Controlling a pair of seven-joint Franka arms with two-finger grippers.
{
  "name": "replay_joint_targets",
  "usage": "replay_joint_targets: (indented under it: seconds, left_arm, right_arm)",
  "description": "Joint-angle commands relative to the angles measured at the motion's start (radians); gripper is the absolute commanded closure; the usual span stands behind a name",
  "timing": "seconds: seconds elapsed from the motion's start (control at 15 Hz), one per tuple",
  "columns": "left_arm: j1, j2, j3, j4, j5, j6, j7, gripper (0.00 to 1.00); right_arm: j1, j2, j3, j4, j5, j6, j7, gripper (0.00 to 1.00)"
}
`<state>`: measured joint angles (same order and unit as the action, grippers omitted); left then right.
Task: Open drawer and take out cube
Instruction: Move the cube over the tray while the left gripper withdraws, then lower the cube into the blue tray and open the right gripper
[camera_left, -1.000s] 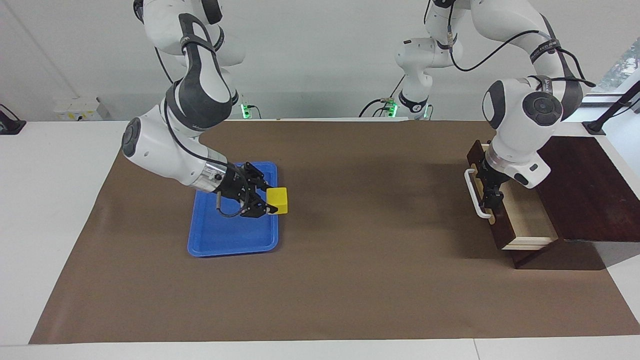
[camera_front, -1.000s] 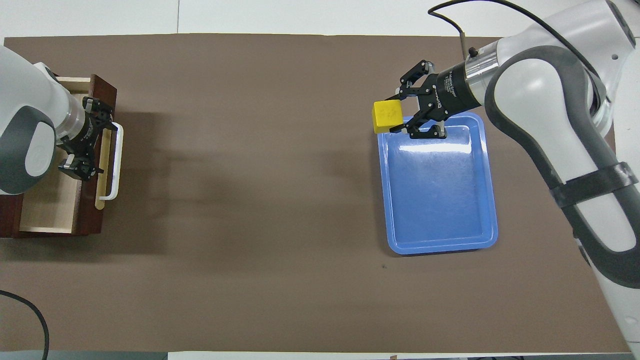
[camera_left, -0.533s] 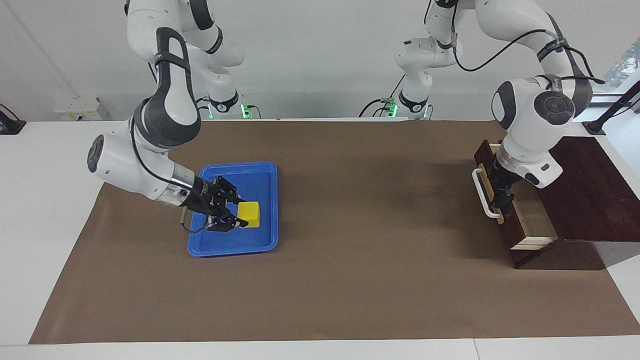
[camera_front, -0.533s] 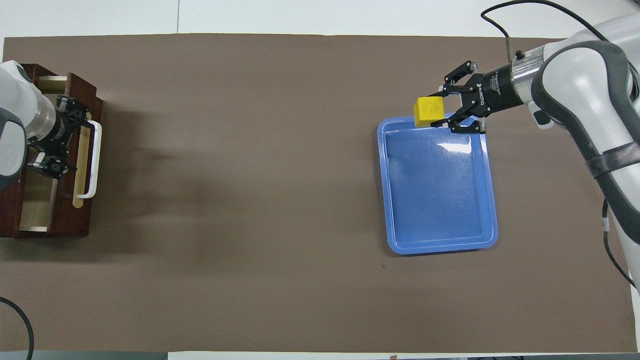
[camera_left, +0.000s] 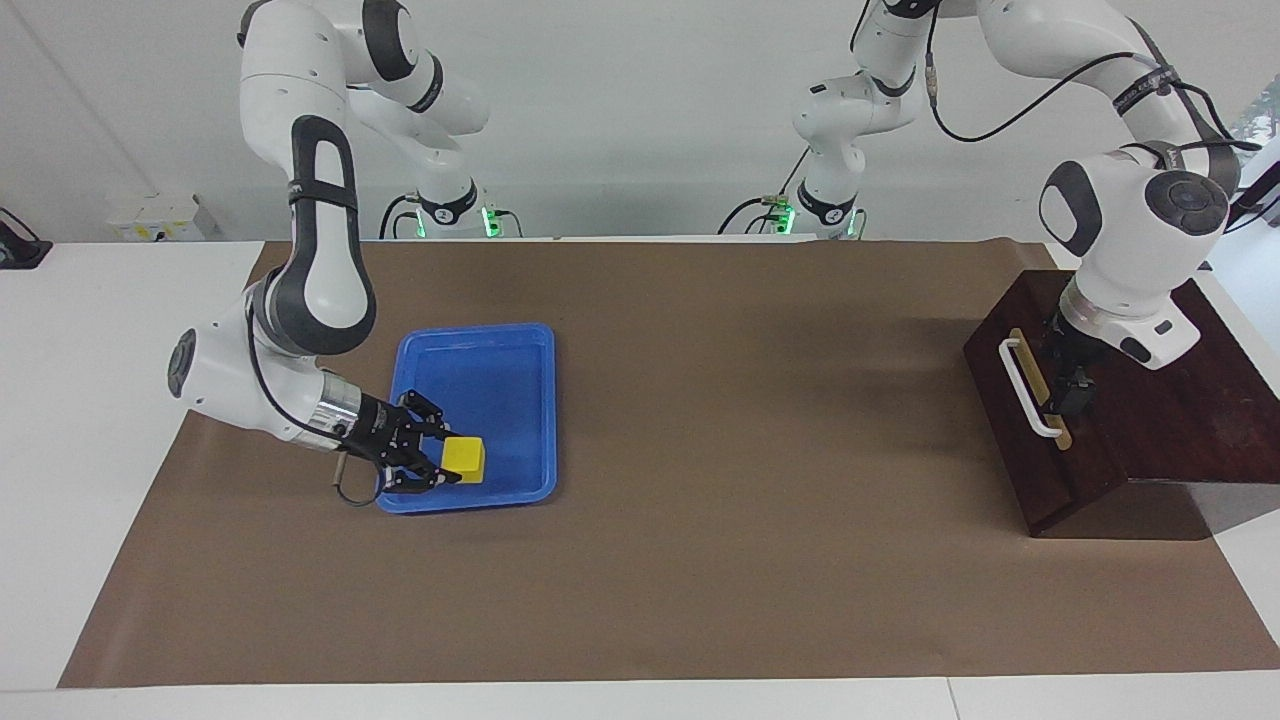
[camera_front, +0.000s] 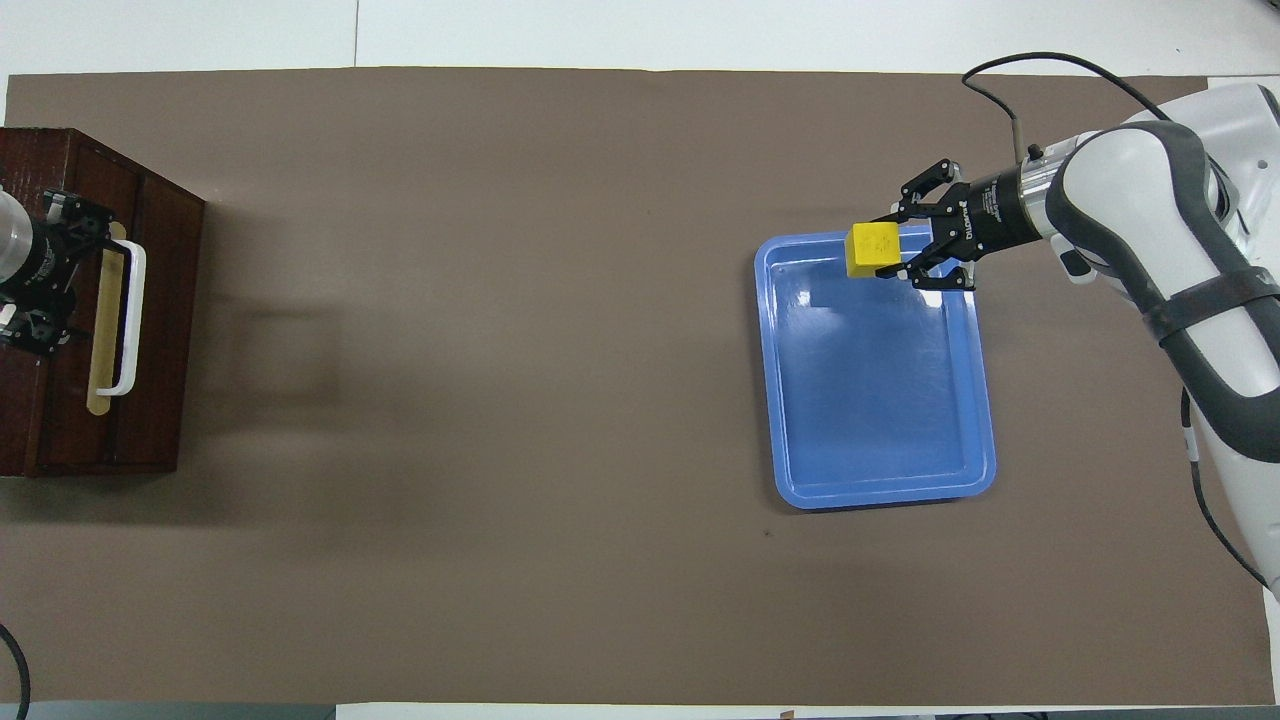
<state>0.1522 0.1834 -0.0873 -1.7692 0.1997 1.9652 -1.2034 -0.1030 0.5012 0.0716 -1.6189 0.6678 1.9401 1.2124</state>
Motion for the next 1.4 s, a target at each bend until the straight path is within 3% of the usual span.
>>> replay_joint_targets:
  seconds: [0.0, 0.33, 0.67, 1.0, 1.33]
  left_arm:
    - [-0.020, -0.028, -0.008, -0.003, 0.015, 0.020, 0.015, 0.00]
    - [-0.078, -0.099, -0.014, 0.040, -0.109, -0.038, 0.031, 0.00]
    - [-0.222, -0.153, -0.025, 0.042, -0.109, -0.091, 0.106, 0.00]
    - [-0.324, -0.200, -0.032, 0.042, -0.153, -0.212, 0.423, 0.00]
    - [-0.352, -0.239, -0.031, 0.030, -0.184, -0.304, 0.815, 0.00]
  right_arm:
    - [-0.012, -0.033, -0.013, -0.065, -0.011, 0.016, -0.043, 1.00]
    - [-0.018, -0.039, -0.039, -0.104, -0.011, 0.017, -0.129, 1.00]
    - [-0.030, -0.041, -0.039, -0.113, -0.011, 0.010, -0.143, 1.00]
    - [-0.030, -0.078, -0.038, -0.180, 0.000, -0.073, -0.146, 1.00]
    - [-0.030, -0.162, -0.038, -0.308, 0.010, -0.067, -0.185, 1.00]
